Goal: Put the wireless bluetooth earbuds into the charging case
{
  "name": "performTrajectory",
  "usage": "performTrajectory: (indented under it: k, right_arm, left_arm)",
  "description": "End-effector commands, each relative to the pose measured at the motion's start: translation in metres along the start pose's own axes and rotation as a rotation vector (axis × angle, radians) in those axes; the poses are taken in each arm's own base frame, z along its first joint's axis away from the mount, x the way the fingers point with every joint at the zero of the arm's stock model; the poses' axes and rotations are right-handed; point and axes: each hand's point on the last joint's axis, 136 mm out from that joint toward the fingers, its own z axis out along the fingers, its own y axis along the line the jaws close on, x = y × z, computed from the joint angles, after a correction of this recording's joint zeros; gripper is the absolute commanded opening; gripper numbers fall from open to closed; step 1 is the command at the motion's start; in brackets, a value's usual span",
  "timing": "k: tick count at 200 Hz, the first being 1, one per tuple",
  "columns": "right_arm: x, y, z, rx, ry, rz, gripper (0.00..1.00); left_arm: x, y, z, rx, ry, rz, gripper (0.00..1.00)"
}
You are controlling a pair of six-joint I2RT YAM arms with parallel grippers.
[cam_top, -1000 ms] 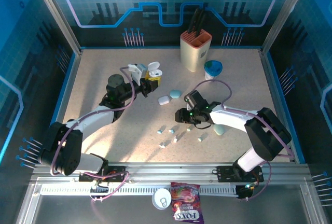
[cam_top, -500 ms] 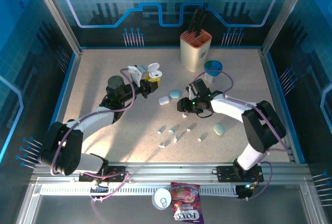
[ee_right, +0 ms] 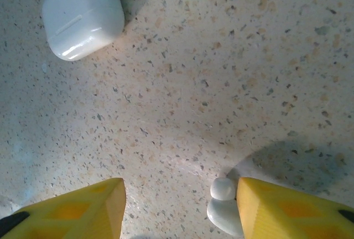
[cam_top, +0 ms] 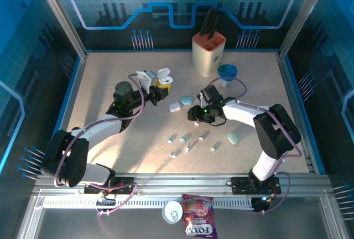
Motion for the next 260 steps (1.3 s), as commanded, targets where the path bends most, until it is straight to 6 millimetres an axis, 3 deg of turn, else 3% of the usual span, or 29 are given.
performTrajectory:
  k: [1, 68, 165, 219, 260]
  right_arm:
    - [0.014, -0.012, 0.009, 0.014, 0.043, 0.031, 0.58]
    - [0.030, -0.010, 0.014, -0.005, 0.082, 0.024, 0.59]
    - [0.042, 0.018, 0.002, -0.054, 0.097, -0.012, 0.59]
    - [0.019, 0.012, -0.019, 0.028, 0.038, -0.087, 0.59]
    - [-0.005, 0.016, -0.003, -0.007, 0.065, -0.132, 0.60]
  left_arm:
    - [-0.005, -0.003, 0.000, 0.009, -0.029, 0.035, 0.36]
    - [-0.003, -0.003, 0.001, 0.011, -0.028, 0.030, 0.36]
    - [-0.005, -0.003, 0.003, 0.014, -0.031, 0.031, 0.36]
    - [-0.007, -0.004, 0.004, 0.022, -0.037, 0.027, 0.36]
    - [-0.009, -0.004, 0.004, 0.023, -0.040, 0.028, 0.36]
